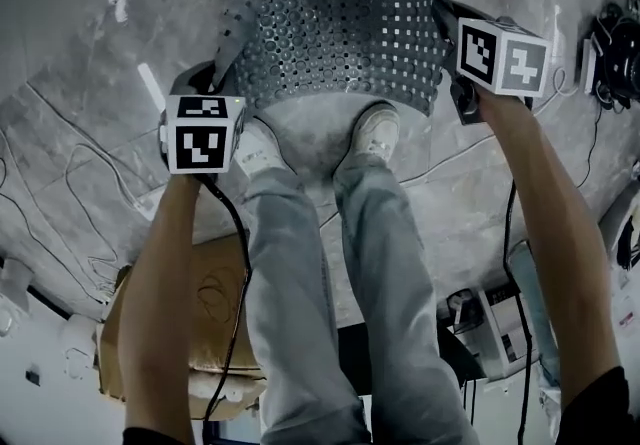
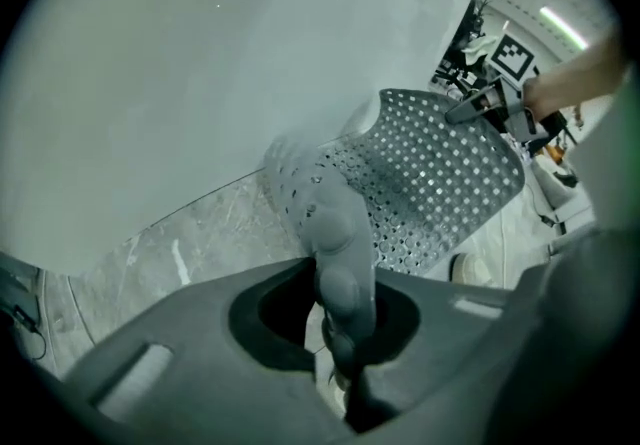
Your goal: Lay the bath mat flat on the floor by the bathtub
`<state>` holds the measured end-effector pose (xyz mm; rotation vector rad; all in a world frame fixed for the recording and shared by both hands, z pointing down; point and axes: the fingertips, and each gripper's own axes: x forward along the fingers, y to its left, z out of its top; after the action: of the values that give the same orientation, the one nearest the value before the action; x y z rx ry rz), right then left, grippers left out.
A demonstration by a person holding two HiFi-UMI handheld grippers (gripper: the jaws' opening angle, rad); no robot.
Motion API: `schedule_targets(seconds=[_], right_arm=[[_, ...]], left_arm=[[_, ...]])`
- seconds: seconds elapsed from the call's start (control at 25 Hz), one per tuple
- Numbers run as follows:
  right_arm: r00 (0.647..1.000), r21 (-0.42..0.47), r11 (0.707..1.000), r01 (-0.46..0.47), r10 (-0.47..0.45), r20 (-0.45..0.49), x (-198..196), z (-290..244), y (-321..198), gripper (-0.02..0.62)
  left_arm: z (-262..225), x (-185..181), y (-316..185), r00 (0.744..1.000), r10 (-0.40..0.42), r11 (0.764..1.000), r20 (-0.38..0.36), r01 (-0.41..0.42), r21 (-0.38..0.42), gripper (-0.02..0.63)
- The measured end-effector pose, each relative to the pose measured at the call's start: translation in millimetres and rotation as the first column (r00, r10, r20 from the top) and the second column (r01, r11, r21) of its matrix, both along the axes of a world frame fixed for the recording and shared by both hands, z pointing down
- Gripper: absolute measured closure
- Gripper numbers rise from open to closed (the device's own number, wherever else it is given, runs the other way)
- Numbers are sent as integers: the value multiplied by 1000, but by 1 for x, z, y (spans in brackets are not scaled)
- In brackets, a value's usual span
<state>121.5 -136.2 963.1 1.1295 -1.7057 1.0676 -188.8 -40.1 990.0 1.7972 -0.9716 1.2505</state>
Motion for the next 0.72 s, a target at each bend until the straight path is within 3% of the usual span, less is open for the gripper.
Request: schedule_targets(seconds=[0.24, 0.36, 0.56, 0.72], right_arm=[[995, -12, 998, 58, -59, -76, 4, 43, 13, 574], [993, -24, 1000, 19, -22, -116, 27, 62, 16, 574], [987, -25, 999, -30, 25, -157, 52, 87, 19, 574], [976, -22, 993, -117, 111, -189, 75, 104, 25, 574]], left_arm=[[50, -33, 20, 989, 50, 999, 141, -48, -18, 567], [73, -40, 24, 973, 87, 996, 216, -81, -34, 560], [100, -69, 23, 965, -37, 998, 259, 49, -39, 549], [119, -87, 26, 954, -22, 998, 299, 40, -57, 532]])
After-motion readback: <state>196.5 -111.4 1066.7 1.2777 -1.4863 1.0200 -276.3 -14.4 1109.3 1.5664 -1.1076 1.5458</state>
